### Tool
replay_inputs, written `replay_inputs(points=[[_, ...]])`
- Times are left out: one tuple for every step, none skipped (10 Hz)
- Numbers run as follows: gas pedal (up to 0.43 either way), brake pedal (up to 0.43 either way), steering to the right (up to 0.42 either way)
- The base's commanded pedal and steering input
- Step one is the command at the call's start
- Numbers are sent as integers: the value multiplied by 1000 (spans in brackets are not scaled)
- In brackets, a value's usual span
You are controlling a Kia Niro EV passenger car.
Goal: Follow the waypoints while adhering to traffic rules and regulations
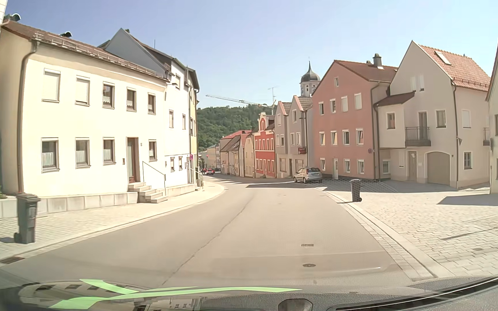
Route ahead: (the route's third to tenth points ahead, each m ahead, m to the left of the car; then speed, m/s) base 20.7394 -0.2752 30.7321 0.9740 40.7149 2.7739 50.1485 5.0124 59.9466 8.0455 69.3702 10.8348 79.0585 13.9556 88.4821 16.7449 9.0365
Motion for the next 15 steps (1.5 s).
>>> replay_inputs(points=[[39, 0, 53], [39, 0, 49], [39, 0, 40], [39, 0, 32], [39, 0, 22], [39, 0, 15], [39, 0, 10], [39, 0, 5], [39, 0, 5], [39, 0, 2], [47, 0, -2], [59, 0, -5], [59, 0, -10], [79, 0, -18], [79, 0, -23]])
